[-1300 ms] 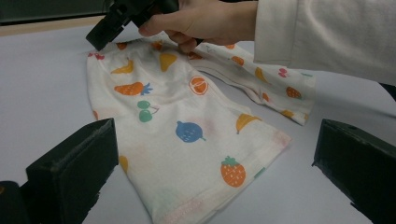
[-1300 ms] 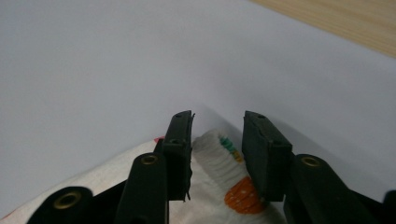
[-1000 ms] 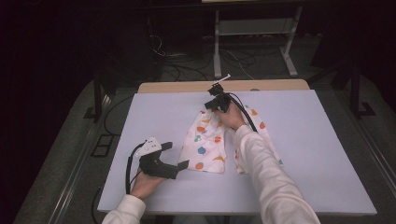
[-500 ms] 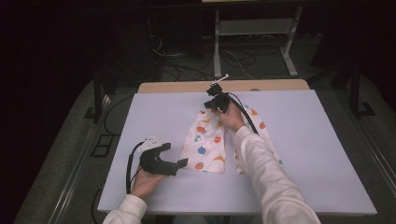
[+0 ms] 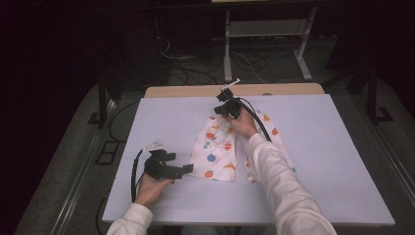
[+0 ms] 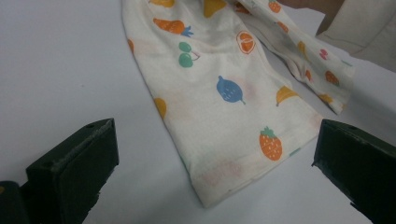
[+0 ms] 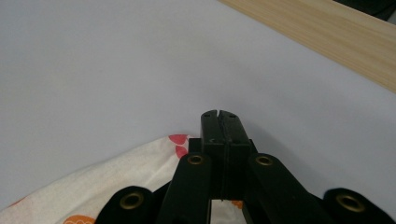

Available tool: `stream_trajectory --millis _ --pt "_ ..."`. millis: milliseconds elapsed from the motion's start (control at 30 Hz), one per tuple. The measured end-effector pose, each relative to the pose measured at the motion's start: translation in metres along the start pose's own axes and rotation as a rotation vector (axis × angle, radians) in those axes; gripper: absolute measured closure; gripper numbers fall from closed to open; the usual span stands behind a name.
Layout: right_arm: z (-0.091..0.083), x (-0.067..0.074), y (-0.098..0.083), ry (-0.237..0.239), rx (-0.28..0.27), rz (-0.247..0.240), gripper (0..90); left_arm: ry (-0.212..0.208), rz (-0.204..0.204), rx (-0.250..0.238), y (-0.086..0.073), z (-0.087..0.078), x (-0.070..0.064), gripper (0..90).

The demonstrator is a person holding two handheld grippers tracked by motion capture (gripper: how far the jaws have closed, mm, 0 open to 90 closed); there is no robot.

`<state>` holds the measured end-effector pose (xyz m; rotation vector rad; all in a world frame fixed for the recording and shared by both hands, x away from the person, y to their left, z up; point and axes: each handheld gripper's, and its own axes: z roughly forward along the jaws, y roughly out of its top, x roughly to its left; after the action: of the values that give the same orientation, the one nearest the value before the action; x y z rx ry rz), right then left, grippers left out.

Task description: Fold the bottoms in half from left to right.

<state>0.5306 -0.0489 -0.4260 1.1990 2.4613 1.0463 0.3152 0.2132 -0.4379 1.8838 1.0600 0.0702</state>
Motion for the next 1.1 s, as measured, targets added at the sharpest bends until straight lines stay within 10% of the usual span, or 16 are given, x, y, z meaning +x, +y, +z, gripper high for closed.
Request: stream_trajectory --millis 367,1100 --pt "-0.0024 -0.0015 0.0001 -0.006 -0.012 0.003 89.1 0.003 -0.032 0.112 -0.0029 0.0075 0.0031 0.0" --pt "-0.0027 -0.0010 0.0003 -0.010 -0.019 0.008 89.1 -0.012 -0.027 0.158 -0.0042 0.0095 0.0012 50.5"
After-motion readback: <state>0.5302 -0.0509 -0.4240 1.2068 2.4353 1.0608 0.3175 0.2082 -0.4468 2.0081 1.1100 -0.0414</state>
